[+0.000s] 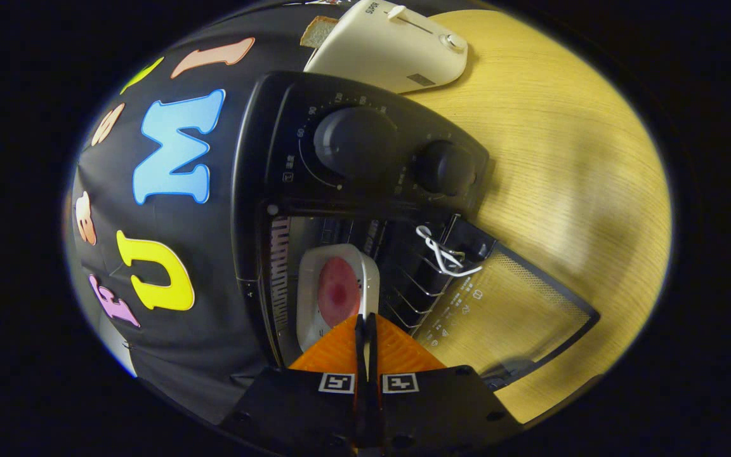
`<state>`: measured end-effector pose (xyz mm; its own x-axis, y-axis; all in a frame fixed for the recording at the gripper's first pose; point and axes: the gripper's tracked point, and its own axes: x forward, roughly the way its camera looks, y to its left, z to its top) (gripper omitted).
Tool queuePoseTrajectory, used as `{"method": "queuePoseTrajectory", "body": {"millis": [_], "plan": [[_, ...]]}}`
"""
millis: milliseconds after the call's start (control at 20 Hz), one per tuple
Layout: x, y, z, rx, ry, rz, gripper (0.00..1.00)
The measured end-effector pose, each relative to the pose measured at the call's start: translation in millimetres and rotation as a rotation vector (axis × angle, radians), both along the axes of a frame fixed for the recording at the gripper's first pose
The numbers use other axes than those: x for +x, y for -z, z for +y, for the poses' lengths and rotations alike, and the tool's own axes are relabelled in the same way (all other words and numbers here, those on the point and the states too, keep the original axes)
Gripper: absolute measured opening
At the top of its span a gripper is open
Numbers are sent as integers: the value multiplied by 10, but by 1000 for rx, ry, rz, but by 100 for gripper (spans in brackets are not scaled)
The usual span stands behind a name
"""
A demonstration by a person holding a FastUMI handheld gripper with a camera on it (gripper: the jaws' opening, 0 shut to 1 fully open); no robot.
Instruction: Open the toaster oven, put the food inside, and close the toaster oven door.
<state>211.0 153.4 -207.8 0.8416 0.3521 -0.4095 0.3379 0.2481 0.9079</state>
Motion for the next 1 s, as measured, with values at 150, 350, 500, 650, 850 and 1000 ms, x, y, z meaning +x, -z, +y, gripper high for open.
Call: {"method": "queuePoseTrajectory", "body": {"millis": [150, 350, 500, 650, 850, 1000], "plan": [[67, 72, 61, -3, 35, 31, 2], [160, 7, 76, -14, 66, 1, 3], [180, 47, 66, -51, 62, 6, 7], [130, -14, -10, -65, 35, 2, 15], [-122, -66, 46, -105, -54, -3, 40], [-393, -131, 163, -161, -118, -34, 64]]}}
